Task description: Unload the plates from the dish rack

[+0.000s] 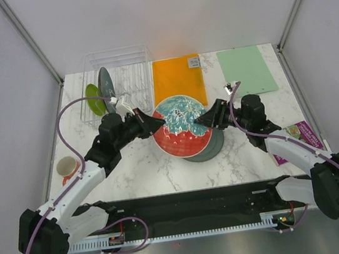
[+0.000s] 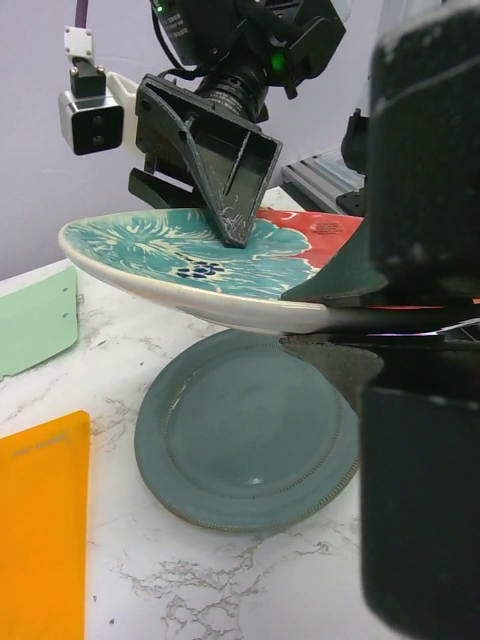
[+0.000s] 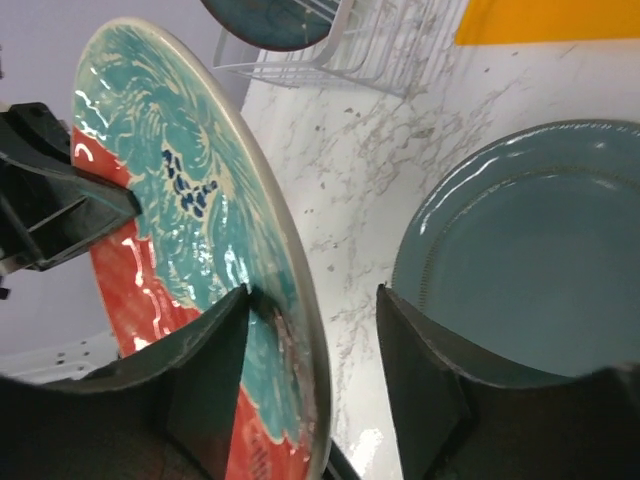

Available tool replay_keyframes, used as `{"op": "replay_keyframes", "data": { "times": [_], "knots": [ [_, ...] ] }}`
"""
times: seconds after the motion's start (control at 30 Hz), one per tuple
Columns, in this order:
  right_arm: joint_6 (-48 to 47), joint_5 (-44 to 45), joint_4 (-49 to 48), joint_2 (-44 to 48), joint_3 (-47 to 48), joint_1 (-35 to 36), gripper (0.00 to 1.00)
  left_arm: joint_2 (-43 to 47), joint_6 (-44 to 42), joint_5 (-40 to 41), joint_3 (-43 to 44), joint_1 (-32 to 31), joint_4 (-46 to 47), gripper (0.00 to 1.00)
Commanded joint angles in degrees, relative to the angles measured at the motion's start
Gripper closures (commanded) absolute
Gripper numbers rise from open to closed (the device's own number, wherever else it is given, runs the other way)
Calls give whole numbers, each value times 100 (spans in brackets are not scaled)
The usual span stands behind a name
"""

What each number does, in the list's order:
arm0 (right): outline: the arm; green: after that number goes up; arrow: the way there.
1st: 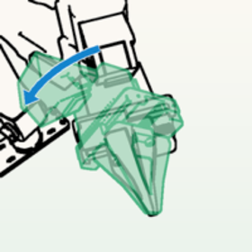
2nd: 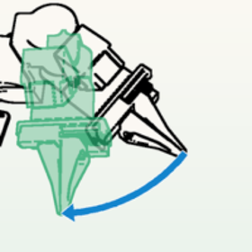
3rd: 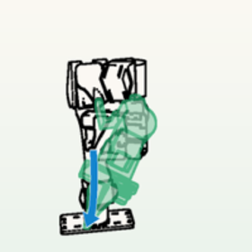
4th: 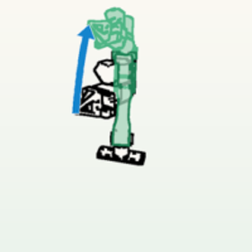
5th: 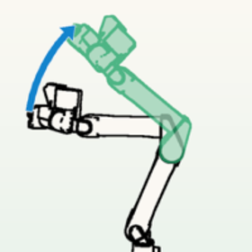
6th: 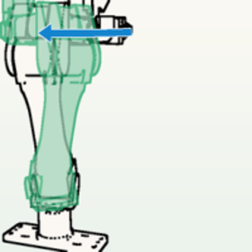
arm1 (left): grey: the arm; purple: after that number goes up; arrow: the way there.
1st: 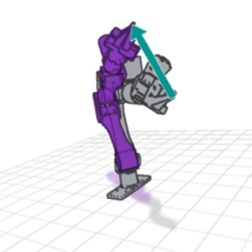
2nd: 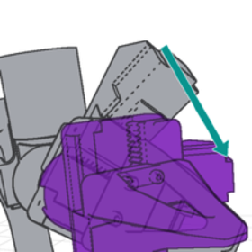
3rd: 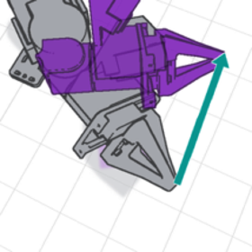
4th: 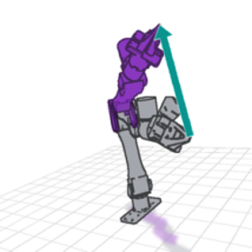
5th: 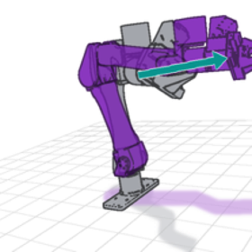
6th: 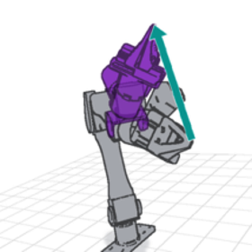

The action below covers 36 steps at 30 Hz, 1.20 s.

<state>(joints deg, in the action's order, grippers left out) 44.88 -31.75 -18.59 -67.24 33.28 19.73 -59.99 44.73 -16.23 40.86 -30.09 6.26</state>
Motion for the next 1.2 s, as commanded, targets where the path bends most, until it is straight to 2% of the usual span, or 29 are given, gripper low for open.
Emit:
{"op": "replay_keyframes", "data": {
  "times": [0.0,0.03,0.13,0.17,0.23,0.27,0.3,0.33,0.4,0.43,0.53,0.67,0.87,1.17],
  "knots": [
    [407,-490,-804,-87,-146,101,46,57,756,-337,168,-15,1799,98],
    [425,-482,-804,-44,-163,119,49,22,756,-328,176,-15,1808,98],
    [451,-508,-769,70,-225,119,76,-65,686,-276,220,-15,1861,98],
    [442,-499,-734,97,-225,119,100,-92,643,-284,247,-15,1870,98],
    [364,-316,-350,307,-208,128,100,-154,406,-241,352,-15,1652,98],
    [172,-184,-130,395,-173,111,100,-154,283,-162,413,-15,1450,93],
    [39,165,134,492,-68,110,100,-128,-23,48,475,-15,943,83],
    [-92,352,650,667,-6,119,100,-93,-182,163,545,-15,703,66],
    [-452,913,1136,835,187,102,100,21,-664,662,546,-15,255,56],
    [-576,1073,1486,940,240,110,100,196,-807,891,485,-15,-130,35],
    [-718,1372,1761,1011,329,67,100,635,-1238,1884,292,-15,-825,19],
    [-770,1487,1797,880,337,-30,100,1365,-1651,2466,256,-15,-1512,17],
    [-902,1400,1640,344,346,-337,100,2569,-1827,2844,-52,-15,-1742,13],
    [-648,784,858,-420,92,-619,100,2861,-1924,2976,-87,-15,-2155,12]
  ]
}}
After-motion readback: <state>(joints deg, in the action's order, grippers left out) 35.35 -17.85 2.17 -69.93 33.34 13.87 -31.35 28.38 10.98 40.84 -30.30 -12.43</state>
